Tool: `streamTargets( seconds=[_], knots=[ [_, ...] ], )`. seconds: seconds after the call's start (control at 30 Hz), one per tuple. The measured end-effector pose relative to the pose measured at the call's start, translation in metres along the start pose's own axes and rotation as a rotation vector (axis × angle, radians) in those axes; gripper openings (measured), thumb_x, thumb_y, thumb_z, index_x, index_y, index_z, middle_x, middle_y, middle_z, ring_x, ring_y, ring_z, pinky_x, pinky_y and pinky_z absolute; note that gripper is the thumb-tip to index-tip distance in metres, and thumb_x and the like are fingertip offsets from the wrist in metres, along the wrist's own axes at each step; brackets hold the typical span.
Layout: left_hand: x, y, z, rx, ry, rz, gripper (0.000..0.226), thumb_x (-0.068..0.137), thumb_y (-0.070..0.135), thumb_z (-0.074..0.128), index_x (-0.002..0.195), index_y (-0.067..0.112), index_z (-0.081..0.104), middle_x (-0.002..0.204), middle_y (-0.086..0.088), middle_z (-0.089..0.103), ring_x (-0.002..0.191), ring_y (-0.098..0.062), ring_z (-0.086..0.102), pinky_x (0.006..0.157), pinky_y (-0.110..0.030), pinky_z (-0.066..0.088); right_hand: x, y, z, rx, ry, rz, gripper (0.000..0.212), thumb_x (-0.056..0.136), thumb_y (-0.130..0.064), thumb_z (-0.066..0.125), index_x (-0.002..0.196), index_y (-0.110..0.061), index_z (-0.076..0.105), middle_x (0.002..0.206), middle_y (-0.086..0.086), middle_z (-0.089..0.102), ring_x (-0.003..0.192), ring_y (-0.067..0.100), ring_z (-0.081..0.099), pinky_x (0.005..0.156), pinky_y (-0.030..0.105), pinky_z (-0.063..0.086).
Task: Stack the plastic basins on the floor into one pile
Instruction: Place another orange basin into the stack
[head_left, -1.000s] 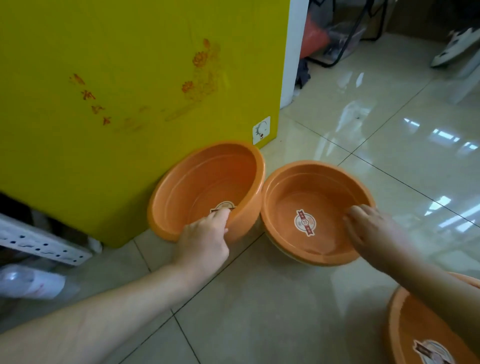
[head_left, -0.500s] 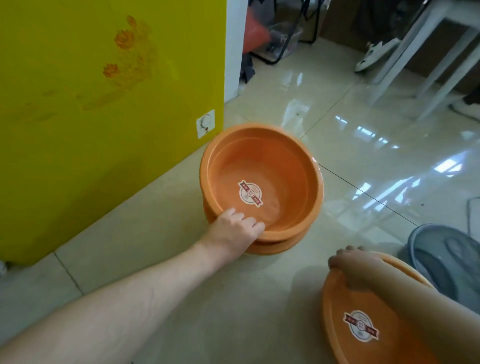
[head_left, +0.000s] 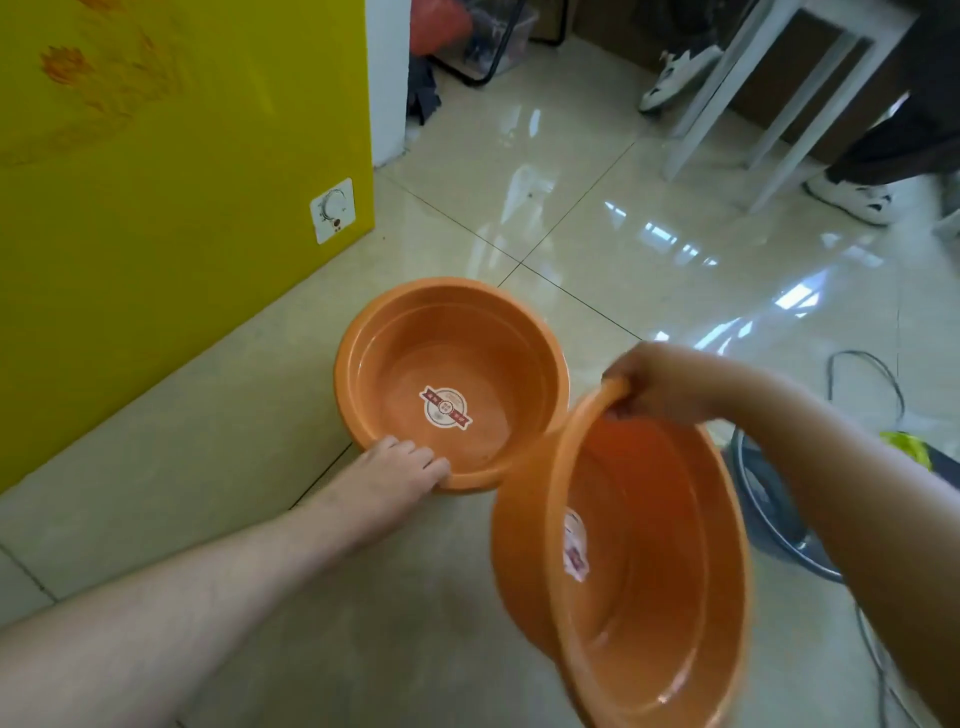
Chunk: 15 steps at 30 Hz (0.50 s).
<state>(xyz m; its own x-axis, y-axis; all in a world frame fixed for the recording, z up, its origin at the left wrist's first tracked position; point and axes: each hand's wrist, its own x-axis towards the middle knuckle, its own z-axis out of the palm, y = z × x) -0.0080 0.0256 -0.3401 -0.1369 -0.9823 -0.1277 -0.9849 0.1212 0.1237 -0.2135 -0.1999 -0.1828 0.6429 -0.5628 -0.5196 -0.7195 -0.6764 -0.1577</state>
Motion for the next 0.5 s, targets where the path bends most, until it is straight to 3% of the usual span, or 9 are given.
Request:
streamTargets(
  seconds=[0.07,0.13,0.2,0.23,0.27,0.33,0.4,0.43,0.5],
  knots=[
    [-0.007,0.003,0.01,-0.071,0.026,-0.013,0.028,0.073,-0.006,0.054,0.094,0.012,0.061,0.089,-0.009,0.066,0.077,-0.03,0.066,0.065,-0.039,0.049,0.0,-0.001,-0.025,0.236,0.091,0.041,0.012,0.078,-0.022,0.081,0.071,-0.02,0.072,0.068,-0.003,0.07,0.064,0.012,0.064,0.067,0.031,0.051],
    [-0.021,0.014,0.012,-0.226,0.006,-0.054,0.03,0.095,0.011,0.041,0.12,0.004,0.057,0.124,-0.019,0.063,0.112,-0.037,0.061,0.089,-0.047,0.046,0.004,-0.005,-0.033,0.487,0.181,0.088,0.014,0.079,-0.029,0.082,0.084,-0.019,0.075,0.077,-0.003,0.075,0.07,0.01,0.069,0.068,0.029,0.055],
    [-0.04,0.032,0.012,-0.23,0.105,-0.032,0.039,0.104,0.028,0.033,0.138,0.02,0.049,0.146,-0.003,0.052,0.132,-0.023,0.048,0.107,-0.039,0.037,0.012,-0.011,-0.016,0.729,0.21,0.176,0.017,0.082,-0.024,0.08,0.095,-0.016,0.072,0.084,0.002,0.075,0.072,0.016,0.072,0.062,0.03,0.058],
    [-0.052,0.038,0.009,-0.335,0.14,-0.026,0.042,0.105,0.024,0.023,0.14,0.025,0.046,0.147,0.001,0.051,0.132,-0.018,0.049,0.108,-0.034,0.037,0.018,-0.015,-0.002,0.82,0.205,0.231,0.021,0.084,-0.021,0.077,0.102,-0.013,0.07,0.088,0.004,0.075,0.073,0.018,0.073,0.059,0.03,0.059],
    [-0.061,0.042,0.01,-0.27,0.125,0.073,0.053,0.1,0.009,0.014,0.142,0.022,0.044,0.147,-0.003,0.052,0.131,-0.02,0.052,0.109,-0.033,0.037,0.024,-0.02,0.013,0.895,0.194,0.288,0.026,0.086,-0.017,0.075,0.109,-0.01,0.067,0.092,0.007,0.075,0.075,0.021,0.074,0.056,0.03,0.06],
    [-0.076,0.041,0.021,-0.055,0.056,0.266,0.073,0.078,-0.002,0.023,0.148,0.011,0.039,0.152,-0.016,0.045,0.139,-0.03,0.044,0.113,-0.038,0.029,0.033,-0.027,0.037,0.993,0.172,0.397,0.032,0.087,-0.012,0.07,0.117,-0.005,0.061,0.097,0.01,0.072,0.078,0.024,0.073,0.052,0.03,0.06],
    [-0.081,0.037,0.018,-0.01,0.048,0.373,0.074,0.076,0.001,0.032,0.149,0.01,0.038,0.155,-0.016,0.041,0.144,-0.029,0.035,0.114,-0.04,0.032,0.039,-0.028,0.05,0.984,0.154,0.441,0.031,0.087,-0.011,0.068,0.116,-0.006,0.059,0.095,0.008,0.07,0.077,0.024,0.072,0.05,0.027,0.059],
    [-0.081,0.038,0.008,-0.004,0.014,0.414,0.071,0.08,-0.001,0.033,0.149,0.011,0.039,0.154,-0.014,0.043,0.144,-0.027,0.036,0.112,-0.039,0.037,0.041,-0.027,0.053,0.956,0.134,0.443,0.029,0.087,-0.011,0.068,0.114,-0.007,0.06,0.092,0.007,0.069,0.076,0.022,0.071,0.049,0.026,0.058],
    [-0.081,0.039,0.003,0.012,0.112,0.51,0.06,0.089,-0.001,0.032,0.147,0.013,0.044,0.148,-0.009,0.052,0.137,-0.023,0.046,0.107,-0.038,0.043,0.042,-0.027,0.059,0.882,0.077,0.454,0.028,0.086,-0.011,0.068,0.113,-0.007,0.062,0.088,0.007,0.069,0.071,0.021,0.07,0.047,0.026,0.056]
  ],
)
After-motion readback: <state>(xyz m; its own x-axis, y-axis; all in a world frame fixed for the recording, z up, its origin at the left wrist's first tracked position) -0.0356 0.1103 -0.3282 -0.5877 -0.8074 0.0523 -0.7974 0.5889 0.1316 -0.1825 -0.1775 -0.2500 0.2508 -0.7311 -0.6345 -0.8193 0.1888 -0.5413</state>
